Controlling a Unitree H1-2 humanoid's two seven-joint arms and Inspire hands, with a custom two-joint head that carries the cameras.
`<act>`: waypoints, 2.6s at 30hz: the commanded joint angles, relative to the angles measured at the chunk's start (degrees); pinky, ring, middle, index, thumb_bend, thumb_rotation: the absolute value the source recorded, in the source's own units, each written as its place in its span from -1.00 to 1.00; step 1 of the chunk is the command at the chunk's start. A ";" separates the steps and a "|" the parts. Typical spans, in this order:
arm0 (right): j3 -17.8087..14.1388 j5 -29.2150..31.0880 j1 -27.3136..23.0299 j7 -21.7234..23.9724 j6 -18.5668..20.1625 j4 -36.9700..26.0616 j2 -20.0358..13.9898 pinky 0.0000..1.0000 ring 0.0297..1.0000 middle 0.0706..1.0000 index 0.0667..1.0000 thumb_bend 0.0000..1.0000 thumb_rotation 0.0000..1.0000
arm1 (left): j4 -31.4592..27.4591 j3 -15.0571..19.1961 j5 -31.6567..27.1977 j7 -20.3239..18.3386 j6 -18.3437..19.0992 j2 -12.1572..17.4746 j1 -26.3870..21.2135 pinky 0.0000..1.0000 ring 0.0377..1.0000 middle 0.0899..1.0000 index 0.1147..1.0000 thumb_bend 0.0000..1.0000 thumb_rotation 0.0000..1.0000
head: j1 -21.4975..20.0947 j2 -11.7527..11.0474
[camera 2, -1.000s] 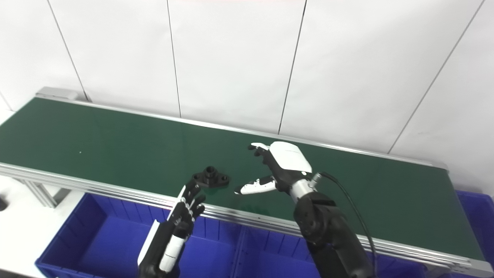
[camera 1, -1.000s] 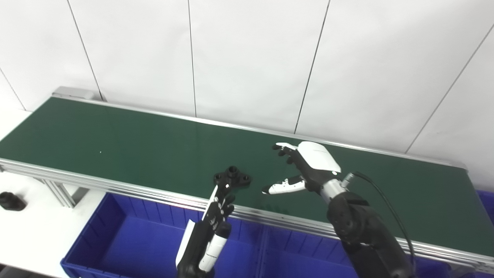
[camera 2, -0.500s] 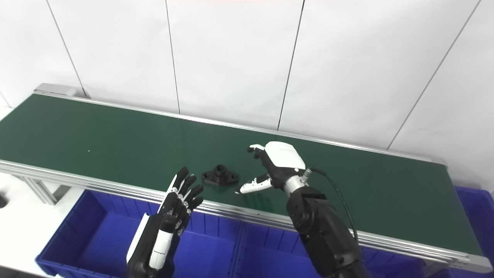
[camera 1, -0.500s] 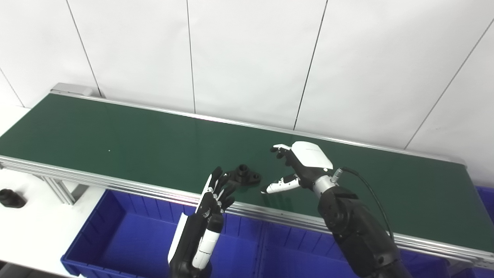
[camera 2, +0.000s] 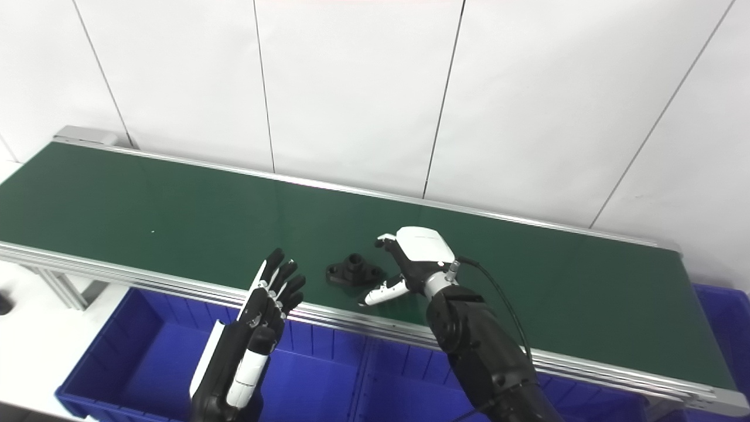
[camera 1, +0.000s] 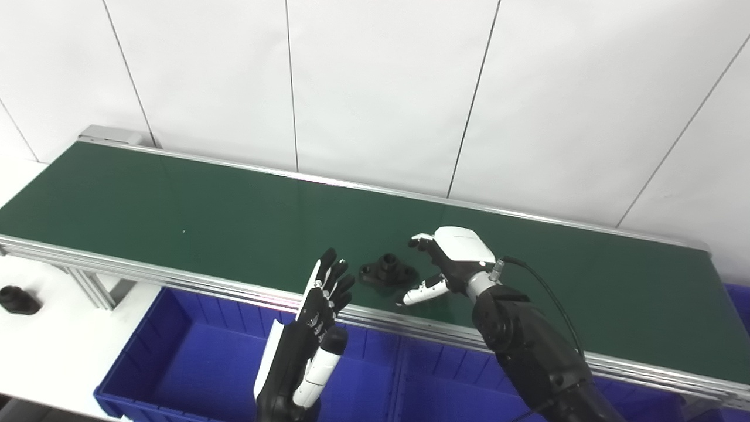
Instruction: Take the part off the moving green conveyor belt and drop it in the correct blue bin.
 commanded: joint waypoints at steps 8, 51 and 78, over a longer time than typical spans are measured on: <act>0.81 0.13 -4.22 -1.74 -2.54 2.40 1.63 -0.06 0.27 0.60 0.66 0.73 -0.04 | -2.51 -8.04 0.99 1.31 -0.09 -7.19 1.64 0.82 0.86 0.95 1.00 0.41 0.72 | 1.03 0.44; 0.69 -1.31 -1.27 -16.37 -2.48 7.69 4.67 -0.60 -0.51 -0.37 -0.09 0.00 -0.73 | -4.17 -11.57 1.83 2.15 4.17 -8.78 1.83 0.74 0.80 0.95 1.00 0.46 0.68 | 1.93 1.34; -6.70 1.33 4.59 -3.13 1.37 -19.65 -4.06 -0.35 -0.22 -0.22 0.01 0.03 -1.00 | -3.74 -4.48 -2.60 0.63 7.19 -3.42 -1.07 0.74 0.83 0.99 1.00 0.56 0.70 | -6.24 1.28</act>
